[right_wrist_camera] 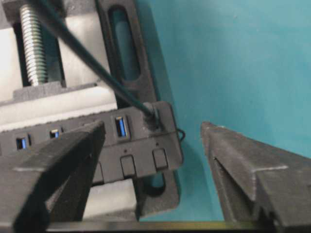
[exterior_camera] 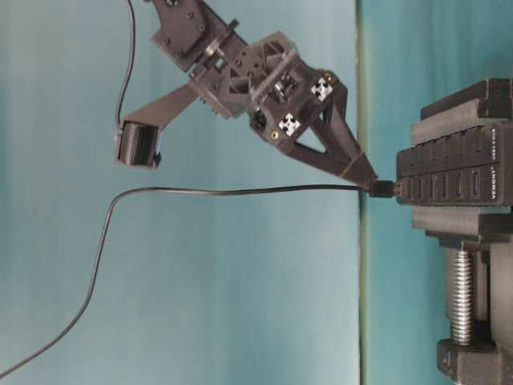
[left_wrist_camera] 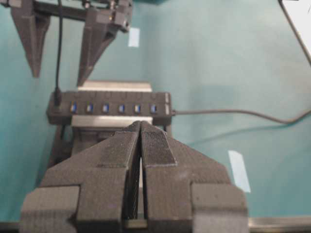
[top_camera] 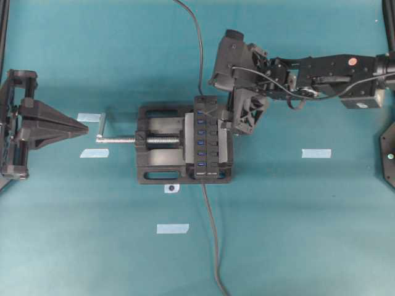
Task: Insert the USB into the front port of the fixed hub.
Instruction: 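Lower the open right gripper over the black cable plug at the hub end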
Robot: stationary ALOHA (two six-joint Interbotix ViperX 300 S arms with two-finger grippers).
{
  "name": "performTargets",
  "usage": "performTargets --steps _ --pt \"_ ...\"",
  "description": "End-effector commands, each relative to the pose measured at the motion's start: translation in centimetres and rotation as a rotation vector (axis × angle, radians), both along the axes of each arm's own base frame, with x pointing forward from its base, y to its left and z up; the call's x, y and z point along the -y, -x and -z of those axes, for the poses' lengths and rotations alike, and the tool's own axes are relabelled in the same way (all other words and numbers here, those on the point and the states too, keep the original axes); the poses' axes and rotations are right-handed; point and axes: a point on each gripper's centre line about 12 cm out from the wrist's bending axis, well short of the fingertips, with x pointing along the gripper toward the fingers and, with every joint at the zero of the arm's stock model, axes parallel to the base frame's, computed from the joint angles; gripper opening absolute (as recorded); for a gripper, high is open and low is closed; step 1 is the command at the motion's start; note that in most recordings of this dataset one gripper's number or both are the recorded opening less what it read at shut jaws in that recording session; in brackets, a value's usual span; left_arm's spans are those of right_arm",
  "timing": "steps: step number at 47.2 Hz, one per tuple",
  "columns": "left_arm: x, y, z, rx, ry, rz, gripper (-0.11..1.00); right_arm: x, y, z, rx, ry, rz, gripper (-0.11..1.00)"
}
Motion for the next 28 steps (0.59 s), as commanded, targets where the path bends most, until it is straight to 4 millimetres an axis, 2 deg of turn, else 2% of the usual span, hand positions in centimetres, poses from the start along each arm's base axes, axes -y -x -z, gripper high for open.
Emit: performTargets --steps 1,28 --pt "0.03 -0.07 -0.55 0.018 -0.001 0.002 0.0 0.36 -0.7 -1.27 0.038 0.021 -0.005 0.8" --pt "0.03 0.09 -0.46 0.02 0.0 0.002 0.0 0.84 -1.35 -0.75 0.028 0.021 0.0 0.79"
